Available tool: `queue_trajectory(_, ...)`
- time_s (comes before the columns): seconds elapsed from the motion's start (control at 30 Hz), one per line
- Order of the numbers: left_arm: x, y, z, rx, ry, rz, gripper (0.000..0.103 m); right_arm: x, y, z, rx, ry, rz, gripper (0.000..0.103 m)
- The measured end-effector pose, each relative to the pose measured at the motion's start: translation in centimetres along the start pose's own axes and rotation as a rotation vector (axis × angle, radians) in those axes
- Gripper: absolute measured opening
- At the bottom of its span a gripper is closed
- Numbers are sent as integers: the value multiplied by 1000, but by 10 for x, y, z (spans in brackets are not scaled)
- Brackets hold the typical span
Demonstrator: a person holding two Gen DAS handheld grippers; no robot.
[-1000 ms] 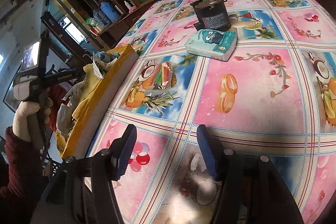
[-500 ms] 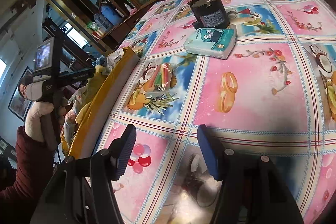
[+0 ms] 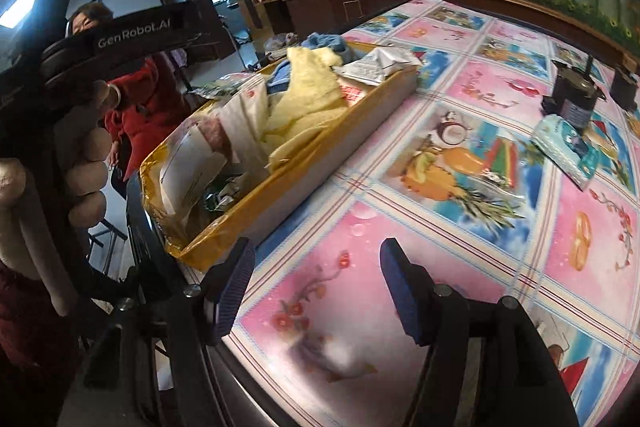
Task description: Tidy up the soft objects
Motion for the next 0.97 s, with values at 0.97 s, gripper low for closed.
queue_trajectory(0.97,-36,-11,22,-40,59,-75,103,-22,-14,6,-40,54,36,65)
Point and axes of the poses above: each gripper's, at about its wrist camera, not at the fingertips, and y roughly against the way its jaws point, x to its right, z to its underside, the point moved 10 cm from there along -y, roughly the way its jaws point, and after that the axes turned 1 degree about -z, right-handed, at the moved point
